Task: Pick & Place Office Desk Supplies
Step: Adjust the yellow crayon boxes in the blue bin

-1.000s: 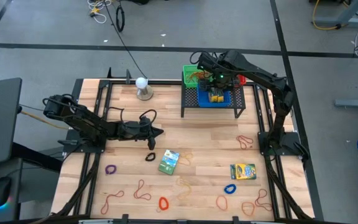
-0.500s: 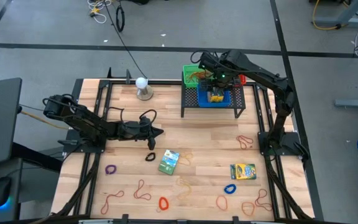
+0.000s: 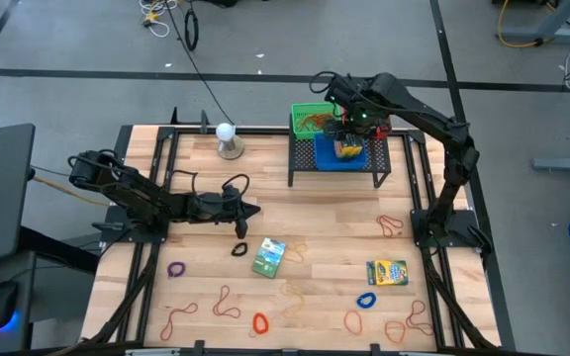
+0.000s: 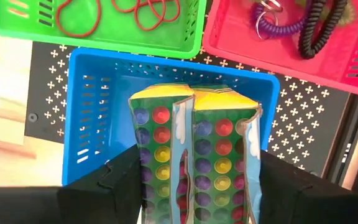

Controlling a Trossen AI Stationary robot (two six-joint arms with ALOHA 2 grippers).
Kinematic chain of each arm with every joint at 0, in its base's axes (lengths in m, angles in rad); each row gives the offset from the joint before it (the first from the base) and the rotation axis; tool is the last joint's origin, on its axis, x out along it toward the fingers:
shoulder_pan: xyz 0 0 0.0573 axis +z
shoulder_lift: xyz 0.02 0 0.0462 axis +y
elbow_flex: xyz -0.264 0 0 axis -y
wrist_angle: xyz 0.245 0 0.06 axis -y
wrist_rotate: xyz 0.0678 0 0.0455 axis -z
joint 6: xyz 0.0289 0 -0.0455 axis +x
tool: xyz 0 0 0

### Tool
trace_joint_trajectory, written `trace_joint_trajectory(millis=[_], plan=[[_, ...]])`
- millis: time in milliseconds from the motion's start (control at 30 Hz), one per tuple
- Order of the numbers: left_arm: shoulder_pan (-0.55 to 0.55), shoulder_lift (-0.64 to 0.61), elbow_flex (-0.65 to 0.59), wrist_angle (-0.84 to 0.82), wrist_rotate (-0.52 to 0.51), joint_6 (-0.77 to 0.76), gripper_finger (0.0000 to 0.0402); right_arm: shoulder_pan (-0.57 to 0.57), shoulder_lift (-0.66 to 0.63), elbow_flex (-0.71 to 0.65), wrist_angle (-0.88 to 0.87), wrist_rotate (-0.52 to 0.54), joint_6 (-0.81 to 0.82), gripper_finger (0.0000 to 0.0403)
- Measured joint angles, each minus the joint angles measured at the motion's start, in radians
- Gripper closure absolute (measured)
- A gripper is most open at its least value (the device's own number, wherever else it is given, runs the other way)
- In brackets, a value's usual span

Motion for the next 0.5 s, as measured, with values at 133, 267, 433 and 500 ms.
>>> trace_joint_trajectory(millis=[133,267,433,500], plan=[[0.0,0.0,0.0,0.0,0.0,-0.006,0.0387,-0.005,0.0,0.0,0.0,-0.016,-0.006,0.0167],[0.0,0.0,0.0,0.0,0.0,-0.01,0.0387,-0.005,0.0,0.0,0.0,-0.022,-0.014,0.0167],[0.0,0.0,0.0,0.0,0.0,-0.015,0.0387,-0.007,0.0,0.0,0.0,-0.028,-0.045,0.0167],[0.0,0.0,0.0,0.0,0.0,-0.015,0.0387,-0.011,0.0,0.0,0.0,-0.028,-0.055,0.0167]])
